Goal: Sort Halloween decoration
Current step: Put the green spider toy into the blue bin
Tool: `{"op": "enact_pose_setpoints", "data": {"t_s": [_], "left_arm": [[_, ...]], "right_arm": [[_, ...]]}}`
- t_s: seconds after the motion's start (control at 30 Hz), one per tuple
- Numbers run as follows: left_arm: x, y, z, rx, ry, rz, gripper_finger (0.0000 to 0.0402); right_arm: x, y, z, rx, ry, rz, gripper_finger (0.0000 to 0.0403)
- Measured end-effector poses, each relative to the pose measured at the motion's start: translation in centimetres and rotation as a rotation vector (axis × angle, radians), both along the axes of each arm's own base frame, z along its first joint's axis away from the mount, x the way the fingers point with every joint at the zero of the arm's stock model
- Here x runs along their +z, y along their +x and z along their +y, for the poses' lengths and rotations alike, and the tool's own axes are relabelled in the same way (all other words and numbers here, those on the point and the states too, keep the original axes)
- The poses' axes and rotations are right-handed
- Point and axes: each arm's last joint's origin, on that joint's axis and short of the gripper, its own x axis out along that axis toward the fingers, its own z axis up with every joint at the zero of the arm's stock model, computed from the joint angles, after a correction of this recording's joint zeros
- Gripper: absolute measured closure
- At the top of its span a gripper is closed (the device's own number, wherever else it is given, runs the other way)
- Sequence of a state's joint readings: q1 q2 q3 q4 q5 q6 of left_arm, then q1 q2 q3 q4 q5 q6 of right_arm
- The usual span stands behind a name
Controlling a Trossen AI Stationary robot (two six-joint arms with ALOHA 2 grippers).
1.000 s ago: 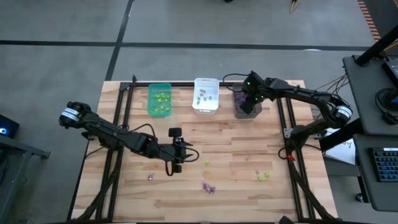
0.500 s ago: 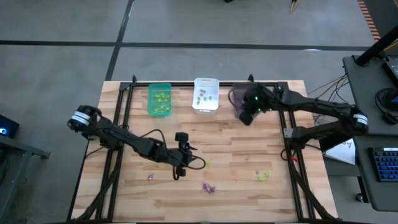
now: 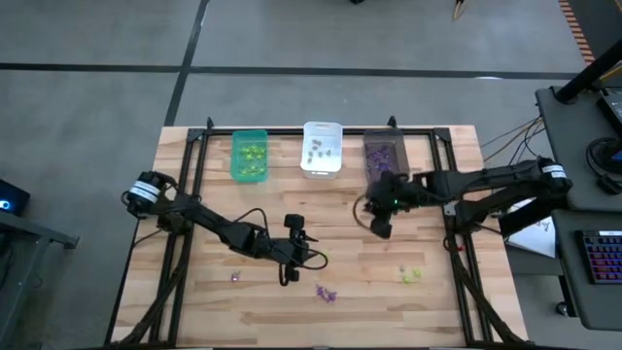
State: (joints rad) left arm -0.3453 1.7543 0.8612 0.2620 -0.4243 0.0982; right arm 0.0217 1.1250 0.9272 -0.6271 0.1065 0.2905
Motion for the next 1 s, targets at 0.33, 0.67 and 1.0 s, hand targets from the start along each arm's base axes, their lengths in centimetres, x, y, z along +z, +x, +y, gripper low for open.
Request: {"op": "enact_pose_setpoints", "data": {"t_s": [0.33, 0.67, 1.0], "left_arm": [[-2.4, 1.3, -0.1, -0.044, -0.046, -0.018, 0.0235], [-4.3, 2.0, -0.3, -0.081, -0.042, -0.002, 0.0235], [-5.8, 2.9, 1.2, -0.11, -0.143, -0.006, 0.0235]], "right_arm": [[-1.4, 2.7, 5.0, 0.187, 0.008, -0.1, 0.0349], [-3.6, 4.3, 6.4, 0.215, 0.01, -0.063, 0.0349], [-4.9, 5.0, 6.5, 0.213, 0.009, -0.026, 0.0348]]}}
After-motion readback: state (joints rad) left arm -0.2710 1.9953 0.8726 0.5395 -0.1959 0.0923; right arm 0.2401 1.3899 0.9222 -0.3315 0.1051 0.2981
